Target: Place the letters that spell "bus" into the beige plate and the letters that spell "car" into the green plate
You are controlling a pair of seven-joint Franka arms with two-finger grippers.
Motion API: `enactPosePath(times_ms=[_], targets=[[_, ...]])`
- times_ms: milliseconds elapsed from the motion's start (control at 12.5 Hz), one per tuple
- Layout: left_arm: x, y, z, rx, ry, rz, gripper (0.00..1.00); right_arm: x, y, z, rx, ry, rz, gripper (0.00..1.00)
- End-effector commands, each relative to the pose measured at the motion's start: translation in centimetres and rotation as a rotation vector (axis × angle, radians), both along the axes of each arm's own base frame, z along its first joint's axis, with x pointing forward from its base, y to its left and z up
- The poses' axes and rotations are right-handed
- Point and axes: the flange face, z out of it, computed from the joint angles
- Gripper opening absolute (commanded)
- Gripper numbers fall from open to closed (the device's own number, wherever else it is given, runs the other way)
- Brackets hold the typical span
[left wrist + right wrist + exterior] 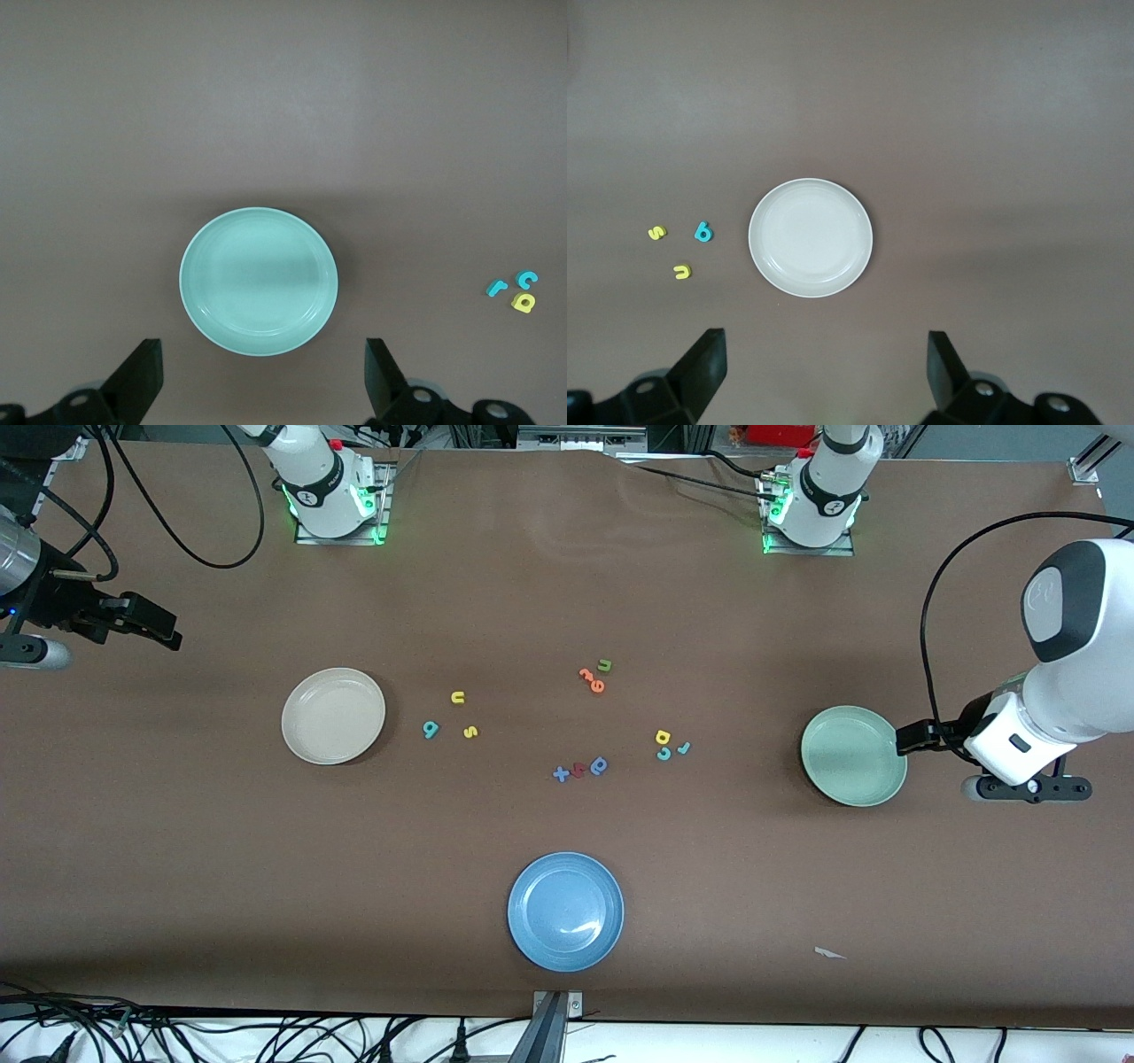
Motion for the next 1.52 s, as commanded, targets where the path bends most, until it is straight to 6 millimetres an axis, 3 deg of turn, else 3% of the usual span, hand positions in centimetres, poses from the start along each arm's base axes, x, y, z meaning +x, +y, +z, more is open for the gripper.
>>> enactPosePath(times_ms=[0, 560, 880, 1440], targets=[[0.6, 0.1, 0.9, -0.029, -0.007, -0.003, 1.00, 0.0, 0.1, 0.7, -0.020, -0.010, 0.004, 1.00], [0.8, -1.0, 0.7, -0.018, 0.079, 0.027, 1.00, 0.5, -0.1, -0.3, -0.016, 0.004, 0.014, 1.00], [1.5, -1.3, 2.0, -0.028, 0.061, 0.014, 1.00, -0.4, 0.0, -0.1, -0.019, 0.032, 0.015, 1.00], [1.6, -2.0, 1.2, -0.055, 0.053, -0.005, 1.00, -0.4, 0.7, 0.1, -0.017, 0.024, 0.026, 1.00]])
